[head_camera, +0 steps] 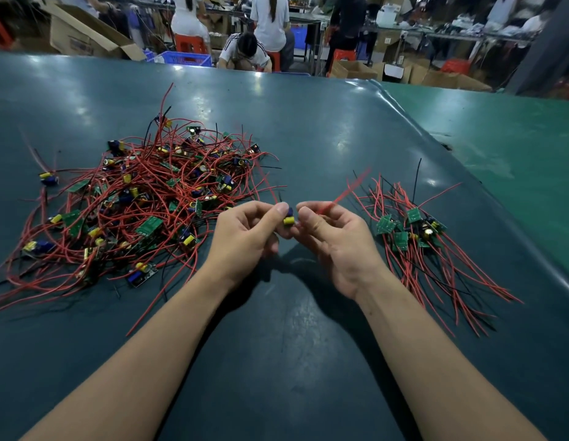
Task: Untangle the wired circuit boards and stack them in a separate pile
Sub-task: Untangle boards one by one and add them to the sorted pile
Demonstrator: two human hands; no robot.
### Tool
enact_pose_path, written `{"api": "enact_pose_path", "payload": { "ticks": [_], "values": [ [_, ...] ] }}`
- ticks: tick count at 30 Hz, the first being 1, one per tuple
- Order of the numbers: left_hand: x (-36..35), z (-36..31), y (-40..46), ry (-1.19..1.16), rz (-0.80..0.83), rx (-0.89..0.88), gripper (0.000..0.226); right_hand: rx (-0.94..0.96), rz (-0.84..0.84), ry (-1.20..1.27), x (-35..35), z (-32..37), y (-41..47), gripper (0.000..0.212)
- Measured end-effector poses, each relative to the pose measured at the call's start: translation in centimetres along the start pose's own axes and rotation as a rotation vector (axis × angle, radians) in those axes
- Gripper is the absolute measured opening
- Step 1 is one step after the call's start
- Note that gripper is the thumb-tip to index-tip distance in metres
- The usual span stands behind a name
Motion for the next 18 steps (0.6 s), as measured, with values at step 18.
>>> {"api": "enact_pose_path", "payload": {
  "ticks": [18],
  "values": [
    [1.4,1.3,1.2,-0.325,-0.054,0.153,0.016,0.53,0.443,-0.729,-3.0,2.7,-1.4,0.042]
  ]
}}
Point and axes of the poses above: each hand's wrist, its own y-axis towards the middle knuckle, its own x-axis out of the back of the hand, z = x × y, the point moved 10 cm from there along y, towards the middle knuckle, and after that the axes turned 15 degrees about x, right-handed, at the moved point
